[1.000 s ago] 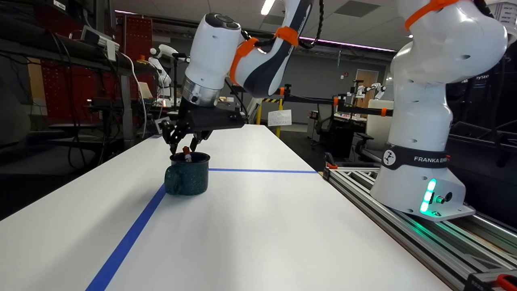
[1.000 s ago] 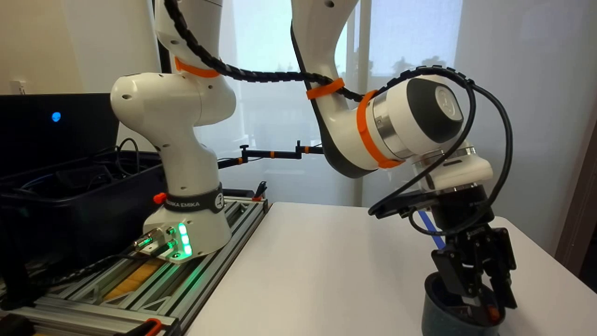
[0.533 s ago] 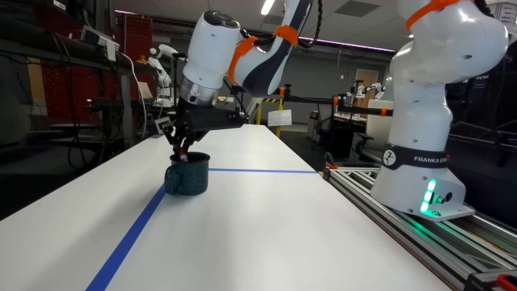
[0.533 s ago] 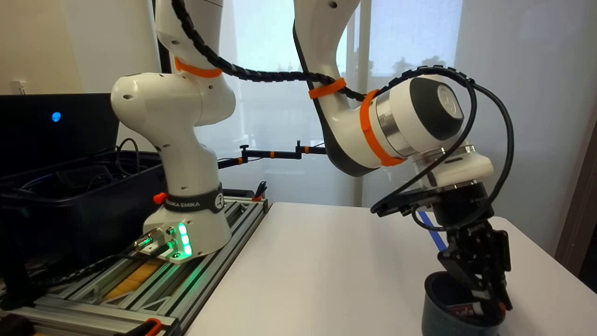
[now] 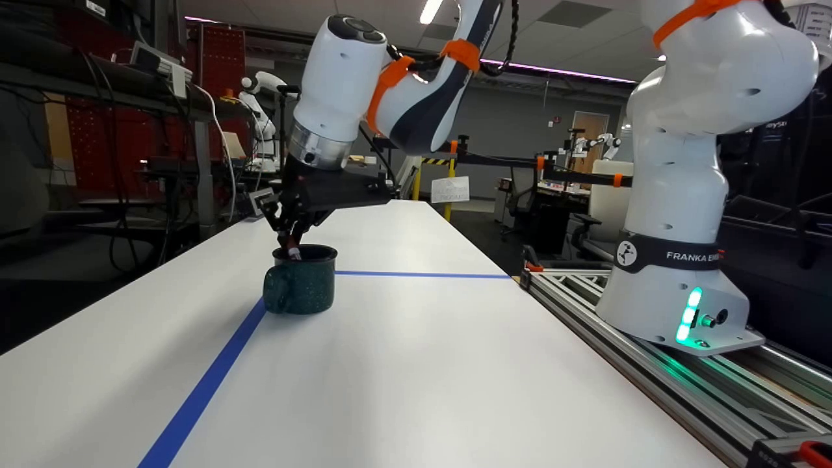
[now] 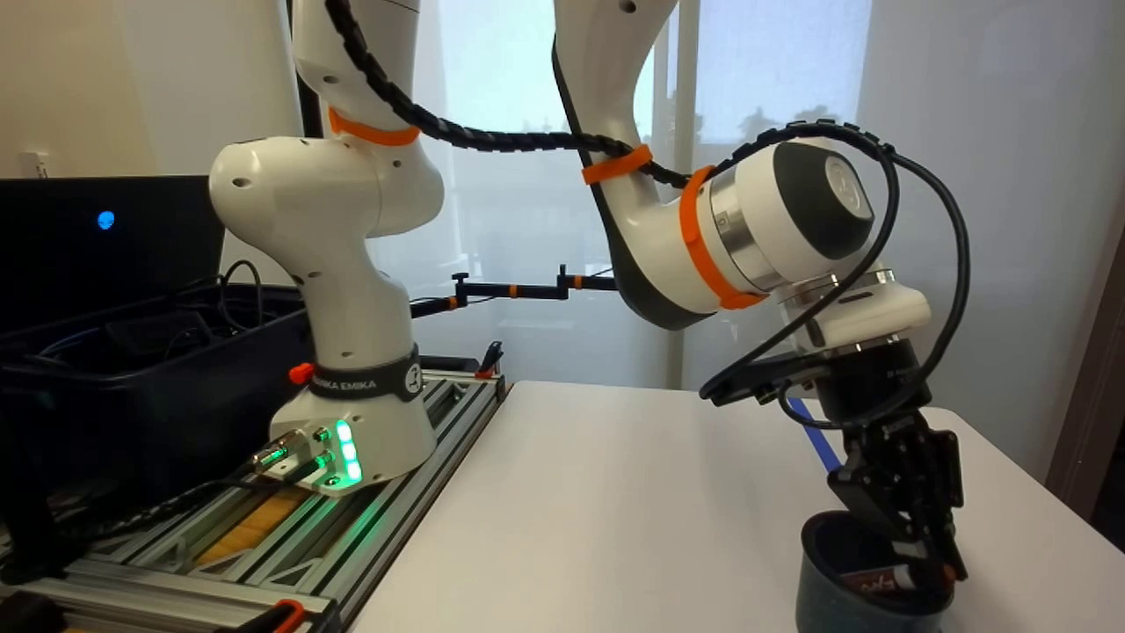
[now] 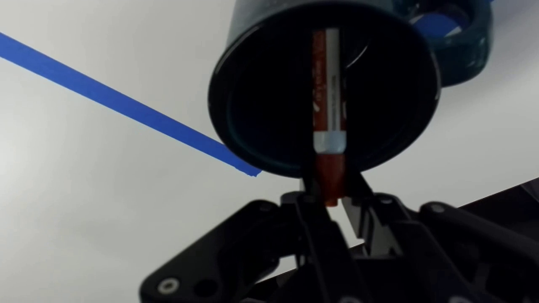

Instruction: Remove the marker from the mug

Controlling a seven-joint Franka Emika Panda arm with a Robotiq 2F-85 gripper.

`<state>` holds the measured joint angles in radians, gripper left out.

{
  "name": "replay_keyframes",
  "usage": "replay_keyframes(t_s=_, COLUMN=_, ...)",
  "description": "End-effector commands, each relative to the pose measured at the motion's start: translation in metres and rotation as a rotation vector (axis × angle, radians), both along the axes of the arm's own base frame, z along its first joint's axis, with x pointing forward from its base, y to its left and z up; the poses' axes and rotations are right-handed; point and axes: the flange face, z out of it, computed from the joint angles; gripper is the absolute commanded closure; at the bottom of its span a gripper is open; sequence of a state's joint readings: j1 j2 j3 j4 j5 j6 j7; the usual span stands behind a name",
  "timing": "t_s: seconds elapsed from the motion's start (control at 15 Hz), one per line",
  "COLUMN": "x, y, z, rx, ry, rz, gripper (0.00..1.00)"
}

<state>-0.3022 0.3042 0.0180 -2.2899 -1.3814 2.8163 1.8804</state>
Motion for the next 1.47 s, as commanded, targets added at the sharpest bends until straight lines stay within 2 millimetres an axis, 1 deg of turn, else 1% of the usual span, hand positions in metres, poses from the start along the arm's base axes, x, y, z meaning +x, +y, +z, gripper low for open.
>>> replay_keyframes(t_s=0.0, x=-0.005, y=0.012, z=0.023, rx=-0.030, ry=-0.027, rz=0.000, gripper=0.95)
replay_keyframes(t_s=0.47, x=-0.007, y=0.040, z=0.075, rx=-0.109, ry=-0.082, rz=0.018, gripper=0.95)
replay_keyframes(t_s=0.67, x=-0.007, y=0.057, z=0.094, rx=-0.130, ry=-0.107, rz=0.034, gripper=0.95)
replay_keyframes(t_s=0.73, x=-0.007, y=0.065, z=0.100, rx=-0.132, ry=-0.117, rz=0.044, gripper=0.95)
replay_keyframes(t_s=0.87, x=-0.006, y=0.080, z=0.107, rx=-0.116, ry=-0.125, rz=0.073, gripper=0.95)
replay_keyframes(t_s=0.93, x=-0.005, y=0.088, z=0.107, rx=-0.106, ry=-0.125, rz=0.087, gripper=0.95)
replay_keyframes(t_s=1.07, x=-0.005, y=0.107, z=0.100, rx=-0.086, ry=-0.107, rz=0.122, gripper=0.95)
replay_keyframes(t_s=1.27, x=-0.007, y=0.134, z=0.078, rx=-0.037, ry=-0.073, rz=0.152, gripper=0.95)
replay_keyframes(t_s=1.4, x=-0.010, y=0.146, z=0.064, rx=-0.010, ry=-0.044, rz=0.168, gripper=0.95)
